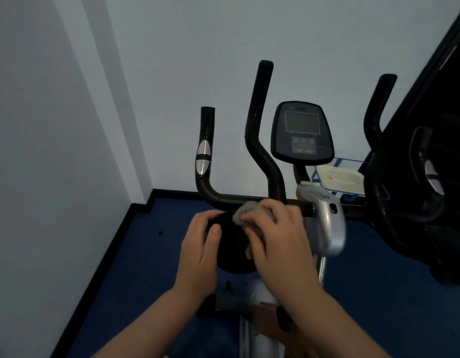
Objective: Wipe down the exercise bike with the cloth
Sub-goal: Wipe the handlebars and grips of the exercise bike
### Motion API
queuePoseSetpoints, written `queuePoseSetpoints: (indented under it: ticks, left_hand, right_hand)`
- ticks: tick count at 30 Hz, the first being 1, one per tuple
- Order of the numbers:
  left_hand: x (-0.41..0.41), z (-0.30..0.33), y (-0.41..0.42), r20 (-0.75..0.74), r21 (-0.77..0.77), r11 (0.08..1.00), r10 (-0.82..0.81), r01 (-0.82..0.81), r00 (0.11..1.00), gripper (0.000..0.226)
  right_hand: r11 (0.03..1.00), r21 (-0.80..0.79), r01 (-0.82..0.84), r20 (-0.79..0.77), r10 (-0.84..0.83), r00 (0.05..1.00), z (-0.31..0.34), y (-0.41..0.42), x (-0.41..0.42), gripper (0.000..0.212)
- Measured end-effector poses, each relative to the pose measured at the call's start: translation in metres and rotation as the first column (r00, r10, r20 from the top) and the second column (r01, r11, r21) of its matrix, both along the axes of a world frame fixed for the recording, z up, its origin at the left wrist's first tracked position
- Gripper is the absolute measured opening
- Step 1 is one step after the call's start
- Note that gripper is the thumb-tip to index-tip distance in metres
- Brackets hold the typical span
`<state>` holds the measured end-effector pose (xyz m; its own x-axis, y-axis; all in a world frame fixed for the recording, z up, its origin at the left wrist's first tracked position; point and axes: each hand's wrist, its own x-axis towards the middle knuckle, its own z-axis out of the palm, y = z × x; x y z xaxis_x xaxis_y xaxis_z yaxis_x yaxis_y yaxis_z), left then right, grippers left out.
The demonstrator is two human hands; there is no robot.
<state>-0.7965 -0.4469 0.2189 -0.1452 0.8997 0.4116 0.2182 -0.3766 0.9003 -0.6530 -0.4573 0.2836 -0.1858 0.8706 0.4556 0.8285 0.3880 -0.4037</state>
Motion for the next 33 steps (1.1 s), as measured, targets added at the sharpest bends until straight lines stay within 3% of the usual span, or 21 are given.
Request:
queuePoseSetpoints:
  ticks: [3,6,9,13,20,26,33]
  left_hand:
    - [-0.003,-0.001,0.001,-0.010,-0.002,1.000,-0.018,0.017,1.000,0.029]
    - [-0.003,-0.001,0.001,-0.007,0.006,1.000,-0.008,0.008,1.000,0.030]
    - [0.001,-0.001,0.002,0.000,0.007,1.000,0.009,-0.009,1.000,0.032]
    - [-0.001,-0.003,0.000,-0.037,0.007,1.000,0.006,-0.006,0.999,0.028]
    - [0.000,-0.002,0.001,-0.053,-0.003,1.000,0.019,-0.019,0.998,0.028]
    - [-0.001,-0.002,0.000,-0.067,0.005,1.000,0.018,-0.018,0.998,0.025]
    - [0.000,0.000,-0.001,-0.049,-0.009,1.000,0.020,-0.021,0.999,0.030]
  right_hand:
    - [0.998,0.053,0.022,-0.042,-0.019,0.999,-0.006,-0.013,0.011,0.016]
    - [0.999,-0.037,0.010,-0.075,-0.013,0.997,0.006,0.008,0.001,0.011]
    - [0.989,-0.148,0.025,-0.007,-0.026,1.000,0.012,0.034,-0.016,0.014]
    - [0.987,-0.156,0.021,0.006,-0.020,1.000,-0.001,0.014,-0.003,0.020]
    - [0.974,-0.211,0.083,0.189,-0.043,0.981,0.007,0.035,-0.013,0.020]
    - [0.971,-0.202,0.124,0.129,-0.099,0.987,-0.011,0.001,0.002,0.034]
    - [0.978,-0.174,0.115,0.177,-0.084,0.981,-0.006,0.024,-0.010,0.028]
